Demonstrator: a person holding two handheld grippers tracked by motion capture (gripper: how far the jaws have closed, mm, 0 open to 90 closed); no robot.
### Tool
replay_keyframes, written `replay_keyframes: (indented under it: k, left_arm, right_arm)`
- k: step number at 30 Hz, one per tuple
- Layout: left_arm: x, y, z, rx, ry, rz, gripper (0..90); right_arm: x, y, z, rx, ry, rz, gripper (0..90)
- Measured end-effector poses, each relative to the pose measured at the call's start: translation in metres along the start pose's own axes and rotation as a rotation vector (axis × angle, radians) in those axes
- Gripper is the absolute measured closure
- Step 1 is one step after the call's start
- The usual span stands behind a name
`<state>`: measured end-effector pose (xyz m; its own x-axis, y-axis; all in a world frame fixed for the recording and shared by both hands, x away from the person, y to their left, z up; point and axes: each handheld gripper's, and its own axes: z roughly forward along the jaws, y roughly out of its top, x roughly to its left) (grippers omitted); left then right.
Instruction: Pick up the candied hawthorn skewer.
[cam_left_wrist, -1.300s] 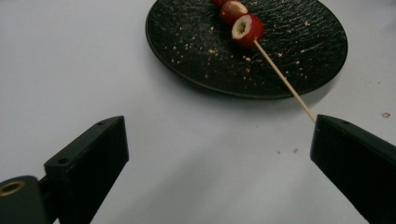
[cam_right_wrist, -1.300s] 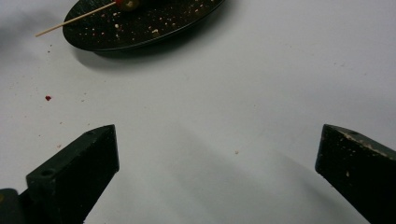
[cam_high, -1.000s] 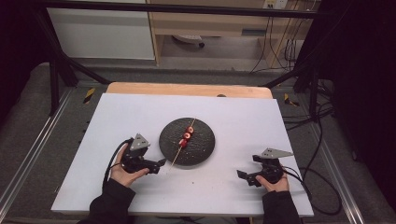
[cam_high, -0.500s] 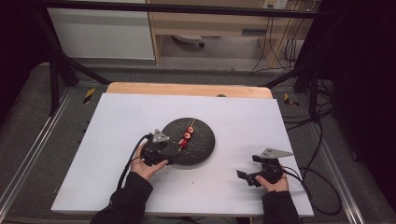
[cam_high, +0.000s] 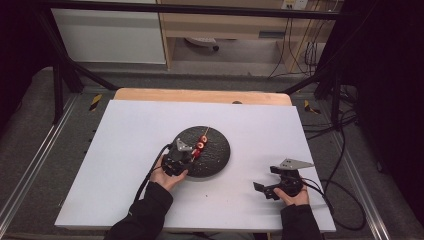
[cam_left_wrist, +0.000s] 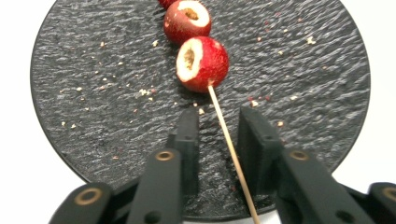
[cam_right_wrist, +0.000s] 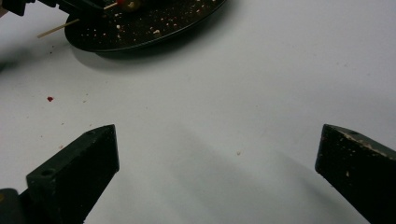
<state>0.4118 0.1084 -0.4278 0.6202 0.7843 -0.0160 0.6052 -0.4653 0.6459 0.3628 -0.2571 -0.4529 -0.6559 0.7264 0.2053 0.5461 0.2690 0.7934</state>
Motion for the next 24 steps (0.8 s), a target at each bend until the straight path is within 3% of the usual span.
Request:
replay_keyframes:
  k: [8,13,24]
  left_arm:
    - [-0.003,0.000,0.001,0.003,0.022,-0.011,81.8]
    - [-0.001,-0.003,-0.001,-0.011,0.017,-0.040,87.6]
    - [0.006,-0.012,-0.016,-0.112,-0.006,-0.049,88.4]
  right_arm:
    - [0.000,0.000,0.000,0.000,0.002,0.001,0.6]
    - [0.000,0.000,0.000,-0.001,0.002,-0.002,0.6]
    - [0.000,0.000,0.000,-0.002,0.004,0.002,0.6]
